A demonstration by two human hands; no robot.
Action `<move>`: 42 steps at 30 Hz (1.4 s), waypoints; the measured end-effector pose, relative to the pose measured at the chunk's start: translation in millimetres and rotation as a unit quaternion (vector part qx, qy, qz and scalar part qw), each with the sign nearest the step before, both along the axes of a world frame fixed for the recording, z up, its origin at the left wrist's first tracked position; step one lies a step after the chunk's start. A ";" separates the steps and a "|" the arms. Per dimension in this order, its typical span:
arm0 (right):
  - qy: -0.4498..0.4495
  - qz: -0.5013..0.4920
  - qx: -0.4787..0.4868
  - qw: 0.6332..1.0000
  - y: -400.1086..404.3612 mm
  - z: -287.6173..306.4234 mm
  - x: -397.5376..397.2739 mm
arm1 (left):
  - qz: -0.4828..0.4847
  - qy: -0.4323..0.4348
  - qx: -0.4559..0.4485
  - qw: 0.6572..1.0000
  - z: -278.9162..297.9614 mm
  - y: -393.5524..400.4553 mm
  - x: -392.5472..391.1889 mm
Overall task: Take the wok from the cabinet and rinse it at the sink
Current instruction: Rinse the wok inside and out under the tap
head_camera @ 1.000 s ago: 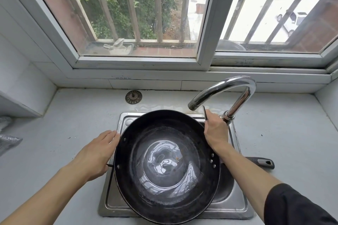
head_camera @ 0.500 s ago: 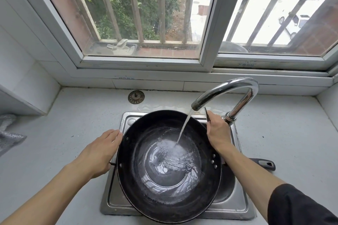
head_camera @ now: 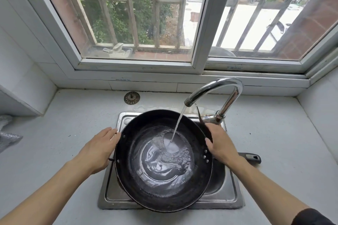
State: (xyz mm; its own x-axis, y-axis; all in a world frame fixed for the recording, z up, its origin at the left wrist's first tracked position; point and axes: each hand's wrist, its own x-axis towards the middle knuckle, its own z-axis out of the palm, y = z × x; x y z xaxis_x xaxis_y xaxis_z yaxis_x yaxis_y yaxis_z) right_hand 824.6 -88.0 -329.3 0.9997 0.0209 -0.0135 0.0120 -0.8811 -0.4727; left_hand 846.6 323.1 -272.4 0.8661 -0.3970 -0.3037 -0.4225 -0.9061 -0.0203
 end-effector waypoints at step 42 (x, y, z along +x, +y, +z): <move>-0.003 0.023 -0.092 0.995 -22.7 -50.4 -52.7 | -0.038 -0.050 0.012 0.998 -15.3 4.2 1.8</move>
